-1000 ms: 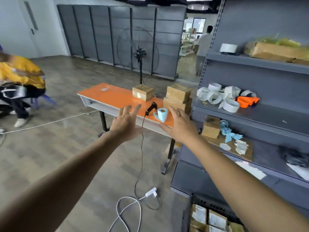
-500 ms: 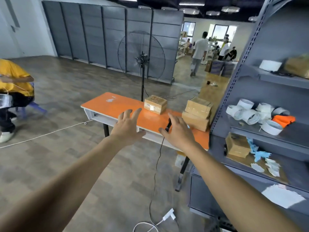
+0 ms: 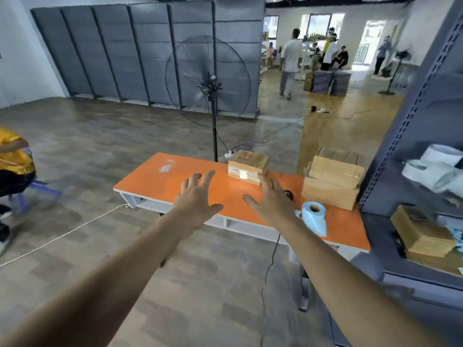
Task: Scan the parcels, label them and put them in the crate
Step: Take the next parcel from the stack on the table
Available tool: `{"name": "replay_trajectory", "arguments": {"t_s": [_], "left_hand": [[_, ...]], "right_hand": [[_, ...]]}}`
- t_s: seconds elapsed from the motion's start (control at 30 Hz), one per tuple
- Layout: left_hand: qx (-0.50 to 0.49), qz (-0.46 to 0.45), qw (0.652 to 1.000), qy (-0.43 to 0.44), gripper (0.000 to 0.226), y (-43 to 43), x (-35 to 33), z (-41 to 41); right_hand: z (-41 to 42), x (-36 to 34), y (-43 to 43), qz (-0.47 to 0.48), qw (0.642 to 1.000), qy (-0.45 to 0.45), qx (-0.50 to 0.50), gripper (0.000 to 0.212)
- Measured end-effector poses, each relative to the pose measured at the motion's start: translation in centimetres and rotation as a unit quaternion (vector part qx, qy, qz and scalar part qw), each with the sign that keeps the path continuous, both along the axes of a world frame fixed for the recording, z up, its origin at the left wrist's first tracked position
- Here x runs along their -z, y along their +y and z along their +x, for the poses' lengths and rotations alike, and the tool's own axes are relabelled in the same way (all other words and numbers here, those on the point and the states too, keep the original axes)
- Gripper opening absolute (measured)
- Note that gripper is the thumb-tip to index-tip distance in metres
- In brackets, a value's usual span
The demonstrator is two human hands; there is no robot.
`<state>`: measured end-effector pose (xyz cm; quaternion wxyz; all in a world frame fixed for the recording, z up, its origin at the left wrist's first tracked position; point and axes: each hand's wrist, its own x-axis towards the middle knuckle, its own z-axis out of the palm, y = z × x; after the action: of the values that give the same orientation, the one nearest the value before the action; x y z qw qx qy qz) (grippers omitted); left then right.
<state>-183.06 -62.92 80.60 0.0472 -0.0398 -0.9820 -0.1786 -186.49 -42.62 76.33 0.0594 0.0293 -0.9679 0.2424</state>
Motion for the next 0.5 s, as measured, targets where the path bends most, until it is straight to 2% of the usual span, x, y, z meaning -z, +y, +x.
{"name": "replay_trajectory", "arguments": {"t_s": [0.5], "left_hand": [[0.13, 0.032, 0.989, -0.068, 0.087, 0.9, 3.7, -22.6]], "right_hand": [[-15.5, 2.6, 1.6, 0.024, 0.99, -0.04, 0.13, 0.078]]}}
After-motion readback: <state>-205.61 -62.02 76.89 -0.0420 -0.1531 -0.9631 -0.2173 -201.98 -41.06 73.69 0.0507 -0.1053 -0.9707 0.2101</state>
